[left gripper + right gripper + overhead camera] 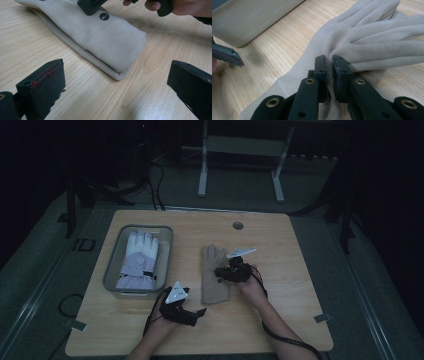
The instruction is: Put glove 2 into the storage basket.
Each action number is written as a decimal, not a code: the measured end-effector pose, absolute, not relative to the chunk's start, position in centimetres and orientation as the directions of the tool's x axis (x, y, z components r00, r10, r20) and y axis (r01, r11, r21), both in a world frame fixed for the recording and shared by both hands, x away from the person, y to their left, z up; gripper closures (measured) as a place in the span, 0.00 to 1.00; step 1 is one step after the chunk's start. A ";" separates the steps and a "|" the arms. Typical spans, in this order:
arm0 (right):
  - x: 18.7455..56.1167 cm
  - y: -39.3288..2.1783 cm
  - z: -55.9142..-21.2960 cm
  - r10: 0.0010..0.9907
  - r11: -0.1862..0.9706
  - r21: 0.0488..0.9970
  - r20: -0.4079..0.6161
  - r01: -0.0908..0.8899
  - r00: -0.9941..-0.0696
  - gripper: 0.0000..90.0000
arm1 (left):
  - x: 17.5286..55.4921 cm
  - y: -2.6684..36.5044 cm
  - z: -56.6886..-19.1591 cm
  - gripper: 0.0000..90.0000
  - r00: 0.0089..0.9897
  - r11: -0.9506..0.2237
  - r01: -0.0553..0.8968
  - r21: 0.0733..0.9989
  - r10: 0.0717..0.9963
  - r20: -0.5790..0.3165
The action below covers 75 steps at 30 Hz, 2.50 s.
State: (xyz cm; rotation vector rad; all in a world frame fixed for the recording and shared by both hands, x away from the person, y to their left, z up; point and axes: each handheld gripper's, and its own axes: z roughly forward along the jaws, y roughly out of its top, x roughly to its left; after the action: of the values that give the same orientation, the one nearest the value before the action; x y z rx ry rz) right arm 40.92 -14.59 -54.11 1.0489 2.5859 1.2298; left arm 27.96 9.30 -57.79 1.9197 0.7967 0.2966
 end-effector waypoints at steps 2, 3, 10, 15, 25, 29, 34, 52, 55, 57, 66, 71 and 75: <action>41.0 -14.6 -54.2 0.620 0.448 0.711 0.190 0.542 -0.762 0.89 | 28.0 9.3 -57.8 0.02 0.754 -0.287 0.399 0.871 0.644 -0.133; 41.0 -14.7 -54.2 0.618 0.450 0.709 0.191 0.543 -0.762 0.87 | 28.0 9.3 -57.8 0.02 0.754 -0.286 0.399 0.871 0.644 -0.133; 40.7 -15.4 -53.3 0.625 0.471 0.715 0.144 0.517 -0.767 0.59 | 27.8 9.1 -57.8 0.02 0.758 -0.292 0.373 0.881 0.643 -0.108; 40.8 -16.4 -52.7 0.622 0.458 0.724 0.153 0.516 -0.768 0.42 | 27.6 8.9 -57.6 0.02 0.764 -0.297 0.353 0.887 0.639 -0.090; 40.7 -17.7 -52.3 0.586 0.482 0.728 0.146 0.488 -0.797 0.16 | 27.5 8.6 -57.0 0.02 0.759 -0.265 0.347 0.899 0.643 -0.103; 40.9 -18.3 -52.0 0.575 0.485 0.735 0.141 0.475 -0.806 0.21 | 27.4 8.0 -56.7 0.02 0.767 -0.290 0.333 0.897 0.637 -0.079; 41.0 -18.7 -51.4 0.582 0.494 0.709 0.160 0.503 -0.797 0.23 | 27.6 7.7 -56.2 0.06 0.764 -0.275 0.346 0.897 0.638 -0.099; 42.2 -17.8 -50.1 0.598 0.456 0.704 0.210 0.544 -0.774 0.27 | 29.0 4.1 -55.3 0.12 0.833 -0.474 0.318 0.821 0.553 -0.004; 43.0 -17.6 -50.1 0.617 0.453 0.706 0.192 0.544 -0.763 0.37 | 29.5 3.6 -55.3 0.16 0.840 -0.491 0.316 0.812 0.543 0.002; 43.8 -17.3 -50.1 0.642 0.446 0.703 0.179 0.554 -0.745 0.39 | 29.9 3.4 -55.4 0.16 0.844 -0.508 0.314 0.802 0.537 0.010; 46.6 -14.6 -51.0 0.693 0.443 0.663 0.173 0.603 -0.700 0.31 | 31.1 3.2 -56.1 0.22 0.848 -0.553 0.331 0.765 0.529 0.015; 47.6 -13.3 -52.3 0.714 0.452 0.634 0.164 0.627 -0.680 0.29 | 31.6 3.5 -56.3 0.27 0.844 -0.564 0.347 0.749 0.536 0.013; 48.3 -12.6 -53.1 0.735 0.439 0.619 0.170 0.651 -0.657 0.27 | 31.9 3.6 -56.5 0.35 0.840 -0.555 0.357 0.751 0.543 0.002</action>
State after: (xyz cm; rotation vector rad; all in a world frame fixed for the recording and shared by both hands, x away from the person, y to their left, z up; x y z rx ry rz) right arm 48.32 -12.63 -53.10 1.2376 2.5569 1.0154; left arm 31.88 3.58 -56.50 2.2163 0.6530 0.2975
